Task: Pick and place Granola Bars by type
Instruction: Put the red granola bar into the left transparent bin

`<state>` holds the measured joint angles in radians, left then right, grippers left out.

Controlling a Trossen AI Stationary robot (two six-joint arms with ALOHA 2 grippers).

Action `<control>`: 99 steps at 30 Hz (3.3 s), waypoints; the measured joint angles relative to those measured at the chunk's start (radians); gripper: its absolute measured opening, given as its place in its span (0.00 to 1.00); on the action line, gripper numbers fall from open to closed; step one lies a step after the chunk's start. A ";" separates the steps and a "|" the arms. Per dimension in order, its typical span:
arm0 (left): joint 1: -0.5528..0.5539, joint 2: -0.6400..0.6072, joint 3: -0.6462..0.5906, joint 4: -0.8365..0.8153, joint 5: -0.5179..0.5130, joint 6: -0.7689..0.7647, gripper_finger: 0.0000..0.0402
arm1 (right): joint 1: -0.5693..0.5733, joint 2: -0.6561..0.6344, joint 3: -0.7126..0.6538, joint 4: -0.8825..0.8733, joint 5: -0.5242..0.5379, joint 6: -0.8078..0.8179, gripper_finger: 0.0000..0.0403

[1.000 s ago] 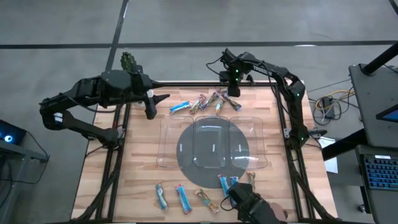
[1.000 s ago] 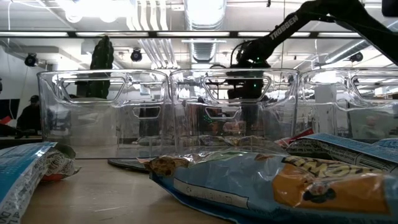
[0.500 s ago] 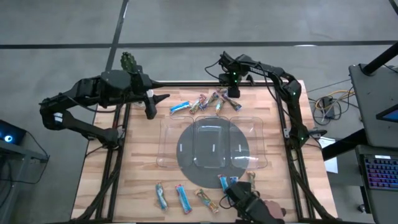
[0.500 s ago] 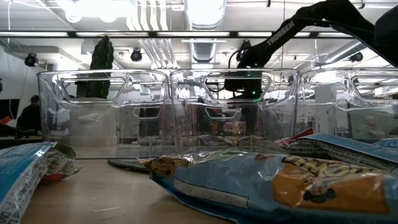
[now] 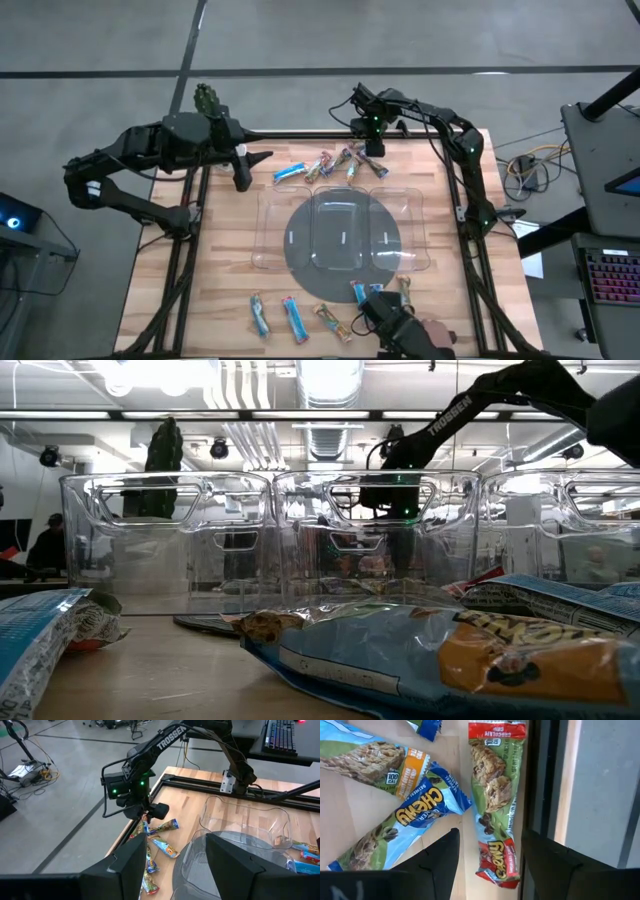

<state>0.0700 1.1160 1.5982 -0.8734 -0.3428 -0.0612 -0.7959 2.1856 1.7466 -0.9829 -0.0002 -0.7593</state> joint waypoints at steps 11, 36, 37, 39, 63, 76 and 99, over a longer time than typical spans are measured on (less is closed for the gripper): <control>0.000 0.000 0.000 0.000 0.000 -0.003 0.46 | 0.000 0.068 0.001 0.001 0.004 0.011 0.50; 0.000 0.000 0.000 0.000 -0.024 -0.026 0.46 | -0.001 0.074 0.001 0.018 0.005 0.027 0.06; 0.000 0.000 0.000 0.000 -0.024 -0.026 0.46 | -0.001 0.071 0.001 0.017 0.003 0.027 0.07; 0.000 0.000 0.000 0.000 -0.024 -0.026 0.46 | 0.000 0.064 -0.001 0.013 0.003 0.027 0.07; 0.000 0.000 0.000 0.001 -0.021 -0.060 0.46 | 0.074 -0.244 -0.001 -0.050 -0.154 0.139 0.06; -0.008 -0.117 -0.009 -0.012 0.022 -0.037 0.46 | 0.265 -0.460 0.000 0.009 -0.271 0.289 0.06; -0.008 -0.449 -0.196 -0.118 0.079 -0.070 0.00 | 0.567 -0.404 0.001 0.342 -0.342 0.751 0.06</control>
<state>0.0620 0.6669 1.4022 -0.9919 -0.2639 -0.1316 -0.2287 1.7820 1.7473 -0.6411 -0.3424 -0.0083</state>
